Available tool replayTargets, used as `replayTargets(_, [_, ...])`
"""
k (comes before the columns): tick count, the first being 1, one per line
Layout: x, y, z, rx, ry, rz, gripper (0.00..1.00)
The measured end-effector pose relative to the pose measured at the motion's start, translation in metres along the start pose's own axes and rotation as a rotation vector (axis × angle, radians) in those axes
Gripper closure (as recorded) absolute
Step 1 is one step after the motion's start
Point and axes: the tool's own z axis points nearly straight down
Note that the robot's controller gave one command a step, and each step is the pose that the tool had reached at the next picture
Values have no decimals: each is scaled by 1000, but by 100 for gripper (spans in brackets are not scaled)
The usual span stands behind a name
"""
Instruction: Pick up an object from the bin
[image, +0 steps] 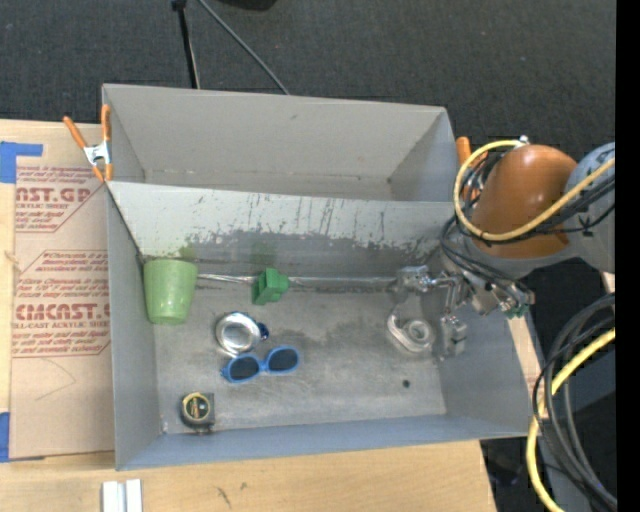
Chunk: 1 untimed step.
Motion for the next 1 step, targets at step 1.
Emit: replayTargets(1, [-8, -6, 30, 2, -3, -59, 0])
